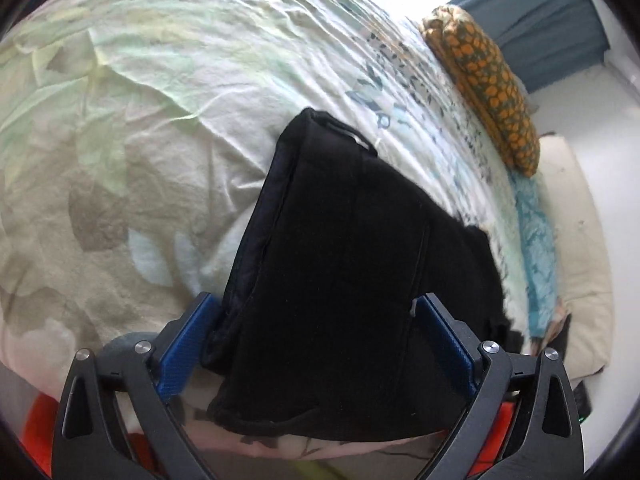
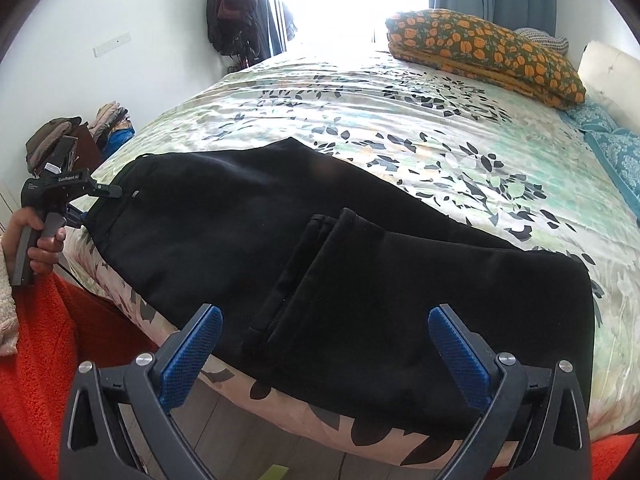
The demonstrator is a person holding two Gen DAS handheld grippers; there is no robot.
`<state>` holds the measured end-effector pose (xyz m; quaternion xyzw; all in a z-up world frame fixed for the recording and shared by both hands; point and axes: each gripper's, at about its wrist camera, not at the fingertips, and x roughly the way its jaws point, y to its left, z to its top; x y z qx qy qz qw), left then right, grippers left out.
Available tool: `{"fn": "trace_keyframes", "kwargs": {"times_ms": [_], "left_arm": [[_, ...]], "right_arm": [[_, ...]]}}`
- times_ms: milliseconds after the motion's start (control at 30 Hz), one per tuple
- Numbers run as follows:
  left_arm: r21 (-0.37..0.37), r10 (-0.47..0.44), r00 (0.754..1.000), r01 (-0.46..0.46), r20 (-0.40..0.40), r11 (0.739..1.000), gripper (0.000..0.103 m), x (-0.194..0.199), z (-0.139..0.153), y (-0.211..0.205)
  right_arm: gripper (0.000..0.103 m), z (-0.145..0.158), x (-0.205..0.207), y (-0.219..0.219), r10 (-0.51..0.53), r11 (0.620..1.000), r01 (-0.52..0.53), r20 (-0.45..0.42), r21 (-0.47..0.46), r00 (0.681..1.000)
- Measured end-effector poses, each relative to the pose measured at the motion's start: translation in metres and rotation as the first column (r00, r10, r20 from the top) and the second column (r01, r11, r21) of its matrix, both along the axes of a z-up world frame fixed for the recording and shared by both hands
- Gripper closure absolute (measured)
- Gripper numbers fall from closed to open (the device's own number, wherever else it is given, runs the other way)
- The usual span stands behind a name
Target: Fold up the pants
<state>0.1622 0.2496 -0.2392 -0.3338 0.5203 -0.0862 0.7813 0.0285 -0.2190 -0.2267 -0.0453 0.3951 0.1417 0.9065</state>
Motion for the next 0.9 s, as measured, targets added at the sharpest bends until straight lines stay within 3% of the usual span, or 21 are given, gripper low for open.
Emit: {"fn": "trace_keyframes", "kwargs": {"times_ms": [33,133,267,300,367,433,600,767,900], "left_arm": [[-0.046,0.038,0.999,-0.037,0.001,0.998,0.005,0.0,-0.003,0.007],[-0.029,0.045,0.998,-0.046,-0.033,0.998,0.001,0.007,-0.015,0.007],[0.156,-0.075,0.997,0.08,-0.036,0.984,0.001,0.015,-0.01,-0.023],[0.194,-0.088,0.995,0.093,-0.037,0.976,0.005,0.015,-0.008,-0.028],[0.254,-0.08,0.997,0.083,-0.02,0.964,0.036,0.011,0.0,-0.03],[0.217,-0.063,0.998,0.059,0.009,0.974,0.079,0.006,0.011,-0.023],[0.24,-0.067,0.996,0.05,0.063,0.97,0.089,-0.008,0.049,-0.03],[0.082,-0.088,0.975,0.073,0.202,0.994,0.091,-0.02,0.104,-0.067],[0.038,-0.183,0.946,0.18,0.267,0.983,0.091,-0.026,0.129,-0.129]], "right_arm": [[0.001,0.001,-0.001,-0.001,0.0,1.0,0.0,0.004,0.001,1.0],[0.001,-0.001,0.001,-0.005,-0.011,1.0,0.011,0.001,0.005,1.0],[0.001,-0.003,0.004,-0.01,-0.032,0.999,0.033,-0.014,0.022,0.999],[0.001,-0.002,0.004,-0.011,-0.035,0.999,0.035,-0.012,0.026,0.999],[0.001,-0.001,0.004,-0.013,-0.039,0.999,0.039,-0.005,0.029,0.999],[0.001,0.001,0.005,-0.016,-0.046,0.998,0.046,-0.001,0.033,0.999],[0.001,0.002,0.008,-0.027,-0.081,0.995,0.081,-0.004,0.06,0.997],[0.001,0.014,0.015,-0.057,-0.187,0.975,0.184,0.016,0.122,0.982],[0.0,0.018,0.02,-0.089,-0.275,0.939,0.272,-0.017,0.212,0.961]]}}
